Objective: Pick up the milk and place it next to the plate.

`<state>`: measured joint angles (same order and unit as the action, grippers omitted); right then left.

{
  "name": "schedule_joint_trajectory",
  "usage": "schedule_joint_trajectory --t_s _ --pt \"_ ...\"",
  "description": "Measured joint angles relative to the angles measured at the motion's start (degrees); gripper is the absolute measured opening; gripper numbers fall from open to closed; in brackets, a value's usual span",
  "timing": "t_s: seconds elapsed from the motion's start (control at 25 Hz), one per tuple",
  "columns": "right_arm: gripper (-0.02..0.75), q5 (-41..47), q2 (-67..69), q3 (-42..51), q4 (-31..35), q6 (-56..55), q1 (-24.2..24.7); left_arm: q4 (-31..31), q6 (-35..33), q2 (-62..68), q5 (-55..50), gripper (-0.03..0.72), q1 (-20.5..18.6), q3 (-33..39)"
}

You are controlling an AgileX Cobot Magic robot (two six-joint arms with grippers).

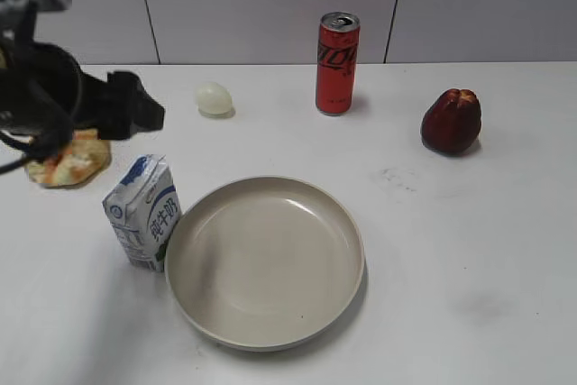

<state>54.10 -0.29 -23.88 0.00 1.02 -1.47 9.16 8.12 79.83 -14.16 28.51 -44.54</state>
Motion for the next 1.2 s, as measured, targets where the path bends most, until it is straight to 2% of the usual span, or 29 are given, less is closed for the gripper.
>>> schedule_joint_trajectory --t_s 0.12,0.2,0.32,0.4,0.52,0.64,0.76,0.88,1.04,1.2 --pt "0.466 0.00 0.00 0.00 0.00 0.00 0.00 -2.56 0.00 -6.20 -13.27 0.693 -0.05 -6.43" --pt "0.466 0.00 0.00 0.00 0.00 0.00 0.00 -6.83 0.00 -9.58 -23.16 0.693 -0.25 -11.23" --pt "0.466 0.00 0.00 0.00 0.00 0.00 0.00 -14.26 0.00 -13.33 -36.33 0.689 -1.62 -14.50" --pt "0.466 0.00 0.00 0.00 0.00 0.00 0.00 -17.71 0.00 -15.23 -43.48 0.681 -4.05 -14.35" --pt "0.466 0.00 0.00 0.00 0.00 0.00 0.00 -19.47 -0.53 -18.19 -49.98 0.675 -10.55 -12.43" --pt "0.466 0.00 0.00 0.00 0.00 0.00 0.00 -19.72 -1.11 -23.40 -51.82 0.668 -15.79 -7.82" --pt "0.466 0.00 0.00 0.00 0.00 0.00 0.00 -16.04 -1.17 -30.95 -51.06 0.659 -18.22 -2.49" --pt "0.466 0.00 0.00 0.00 0.00 0.00 0.00 -13.07 -1.17 -39.55 -50.25 0.652 -19.08 2.74" --pt "0.466 0.00 0.00 0.00 0.00 0.00 0.00 -12.67 -1.34 -53.04 -49.94 0.645 -19.21 7.60" --pt "0.466 0.00 0.00 0.00 0.00 0.00 0.00 -11.25 -4.88 -64.66 -47.68 0.637 -19.21 11.20"
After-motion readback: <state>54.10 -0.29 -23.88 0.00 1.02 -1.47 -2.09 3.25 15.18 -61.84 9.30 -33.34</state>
